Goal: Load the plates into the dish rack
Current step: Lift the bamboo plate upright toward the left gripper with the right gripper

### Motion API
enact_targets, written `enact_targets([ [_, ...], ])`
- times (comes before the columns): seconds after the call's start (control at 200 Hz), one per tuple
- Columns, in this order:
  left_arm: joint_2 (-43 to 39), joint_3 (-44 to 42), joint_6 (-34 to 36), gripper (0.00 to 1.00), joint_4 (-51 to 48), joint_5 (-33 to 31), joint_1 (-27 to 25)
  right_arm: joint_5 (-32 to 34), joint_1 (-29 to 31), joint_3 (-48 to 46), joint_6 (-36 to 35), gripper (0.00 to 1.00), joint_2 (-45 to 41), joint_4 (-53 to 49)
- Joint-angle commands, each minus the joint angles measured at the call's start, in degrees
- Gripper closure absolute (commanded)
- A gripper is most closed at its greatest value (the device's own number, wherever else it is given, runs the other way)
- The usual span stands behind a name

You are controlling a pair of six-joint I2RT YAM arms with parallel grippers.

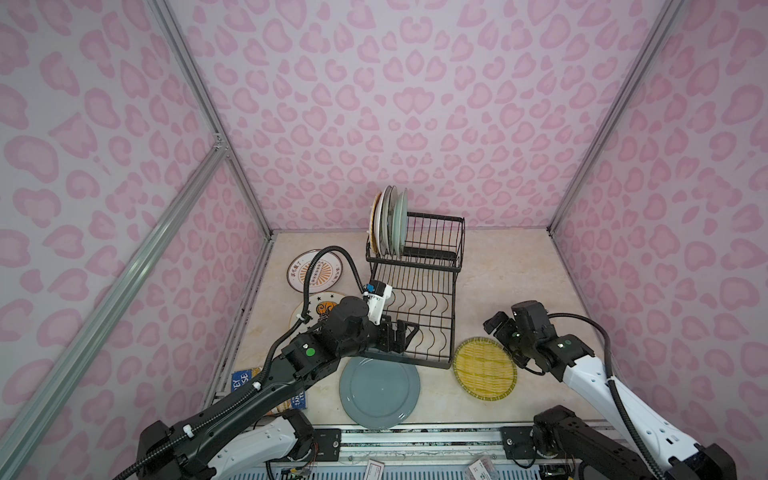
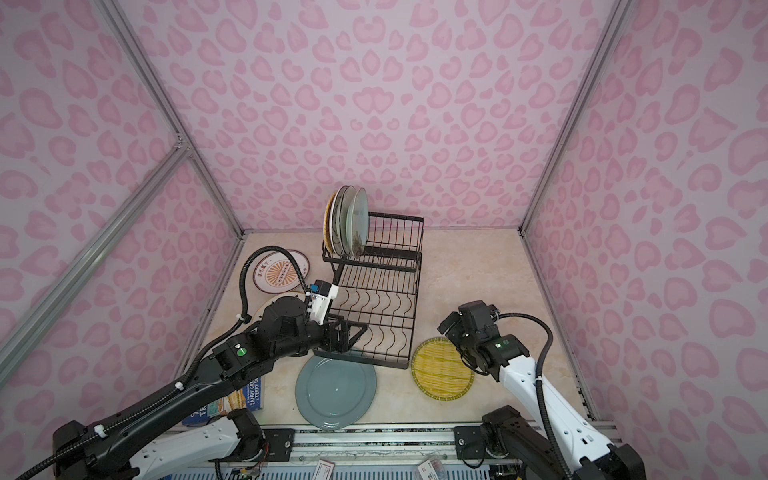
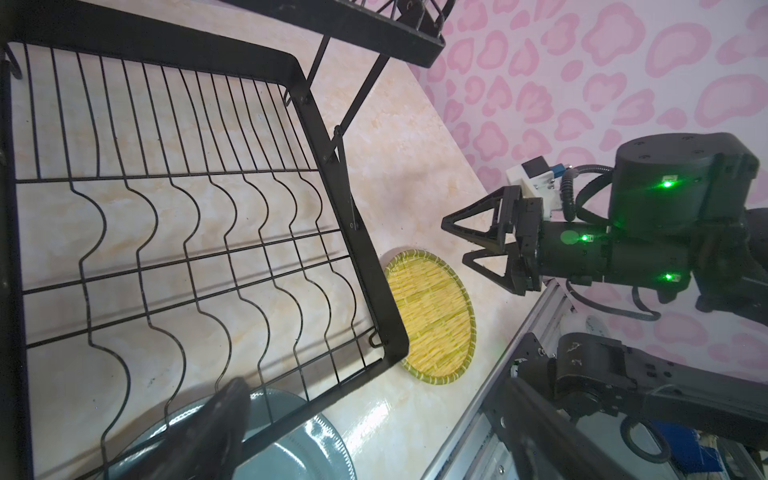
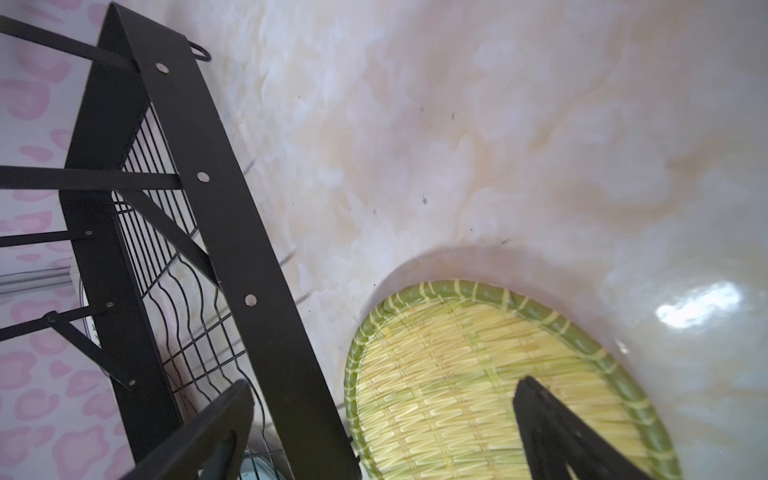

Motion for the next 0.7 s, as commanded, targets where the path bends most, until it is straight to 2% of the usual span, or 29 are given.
enact_targets([
  [0.0, -1.1, -1.0, 0.0, 0.03, 1.6, 3.5, 0.0, -4.7, -4.9, -2.3, -13.2, 0.02, -4.6, -4.2],
  [0.15, -1.8, -2.6, -1.4, 0.03, 4.5, 7.1, 0.0, -9.7, -15.1, -5.4, -21.0, 0.02, -9.8, -8.8],
  [0.25, -1.9, -3.9, -2.8, 0.03, 7.7, 9.9, 0.0, -14.6, -18.6, -9.0, -23.3, 0.08, -10.5, -6.4],
  [0.4, -1.6, -4.9, -5.0, 0.03, 11.2, 12.8, 0.0, -19.5, -19.9, -13.1, -24.0, 0.13, -11.2, -1.9],
  [0.695, -1.9, -6.3, -7.6, 0.03, 12.3, 12.3, 0.0, -18.4, -20.8, -16.4, -22.9, 0.16, -12.3, -1.6],
])
